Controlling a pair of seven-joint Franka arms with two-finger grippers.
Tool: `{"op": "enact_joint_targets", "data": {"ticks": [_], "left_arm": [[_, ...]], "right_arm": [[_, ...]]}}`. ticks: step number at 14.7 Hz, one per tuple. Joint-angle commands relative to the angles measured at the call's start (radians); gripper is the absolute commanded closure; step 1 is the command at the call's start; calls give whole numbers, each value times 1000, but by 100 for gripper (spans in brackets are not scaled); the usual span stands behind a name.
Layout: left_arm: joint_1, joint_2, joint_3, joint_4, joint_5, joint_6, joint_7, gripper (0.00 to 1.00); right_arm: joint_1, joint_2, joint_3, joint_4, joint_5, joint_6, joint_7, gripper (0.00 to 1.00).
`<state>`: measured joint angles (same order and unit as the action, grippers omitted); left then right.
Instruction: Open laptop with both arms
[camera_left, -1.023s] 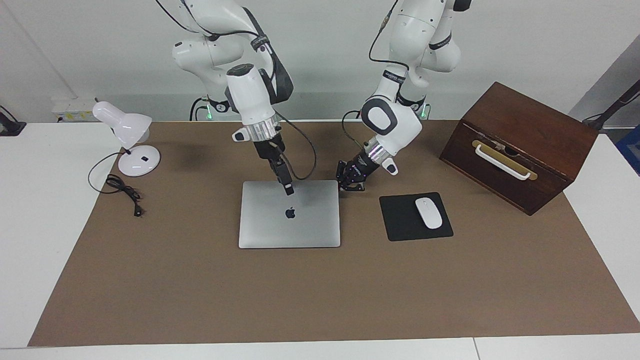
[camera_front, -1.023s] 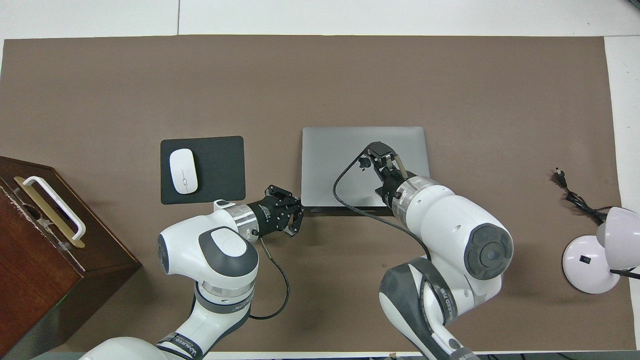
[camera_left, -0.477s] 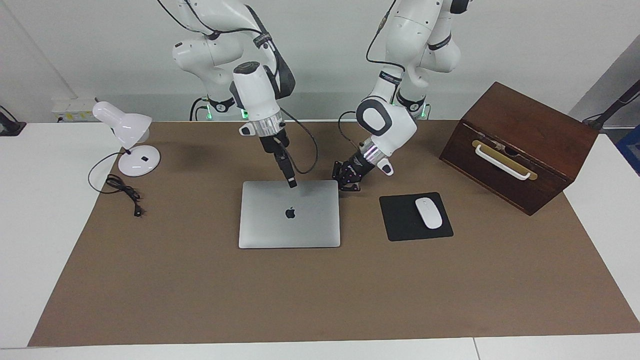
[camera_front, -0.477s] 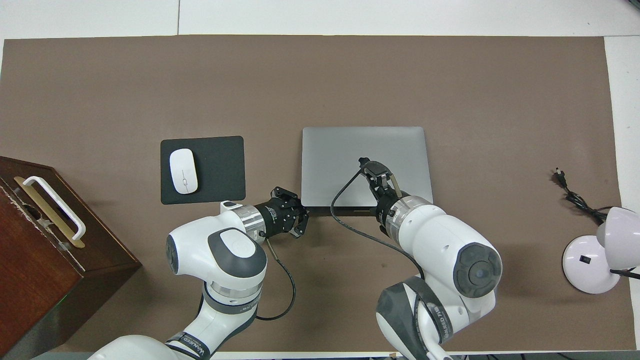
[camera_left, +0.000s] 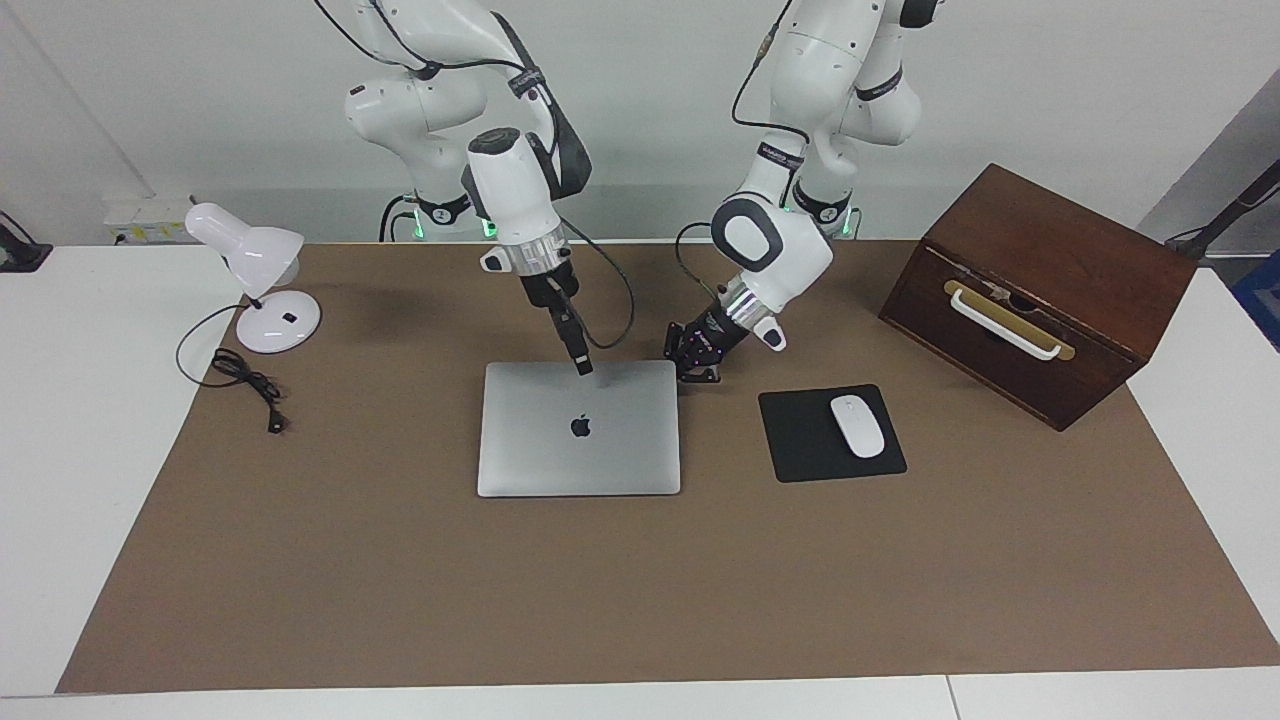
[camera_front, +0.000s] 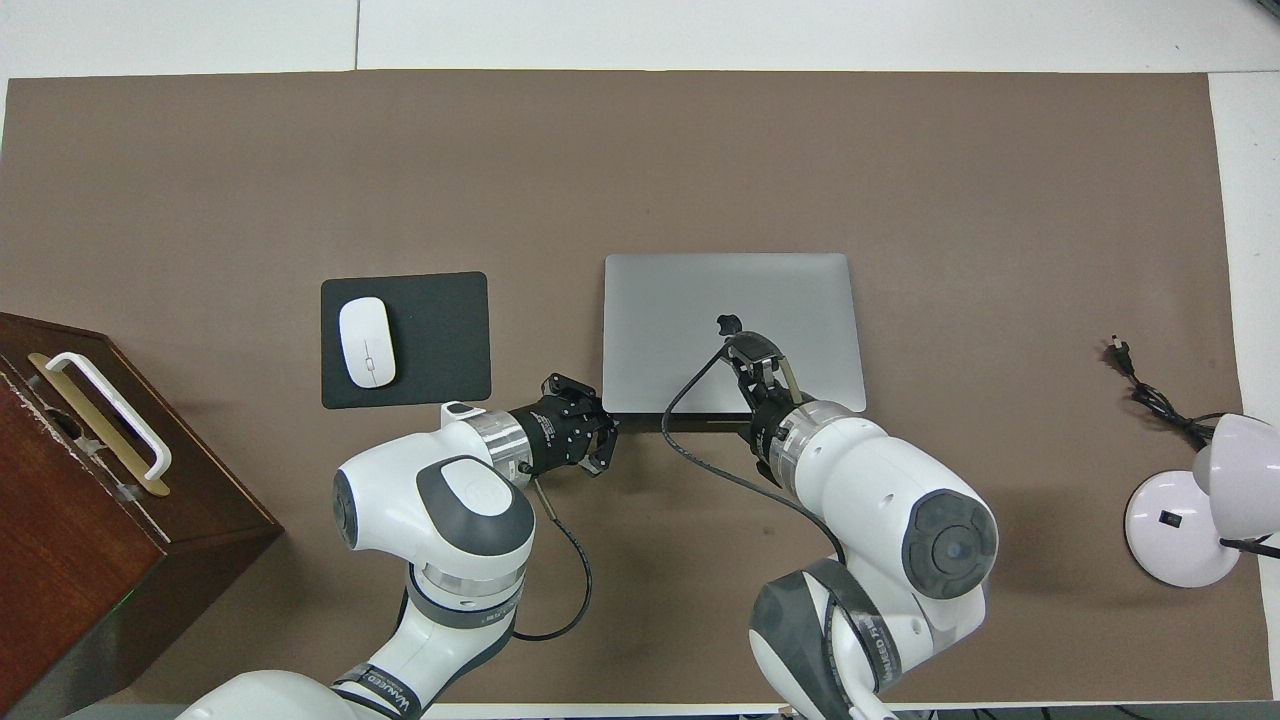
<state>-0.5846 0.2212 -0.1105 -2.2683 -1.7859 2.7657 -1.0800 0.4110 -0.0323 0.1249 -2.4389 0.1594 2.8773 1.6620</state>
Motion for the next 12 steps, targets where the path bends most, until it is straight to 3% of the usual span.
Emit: {"op": "enact_joint_targets", "data": {"ticks": [1,12], "left_arm": [[-21,47,9,26,-29,28,22,100],[-23,55,9,26,-30,32,31,100]], "right_arm": [[25,-20,2,-22,47,5,18,0],[29,41,-11,-17,52,36,-25,0]]}}
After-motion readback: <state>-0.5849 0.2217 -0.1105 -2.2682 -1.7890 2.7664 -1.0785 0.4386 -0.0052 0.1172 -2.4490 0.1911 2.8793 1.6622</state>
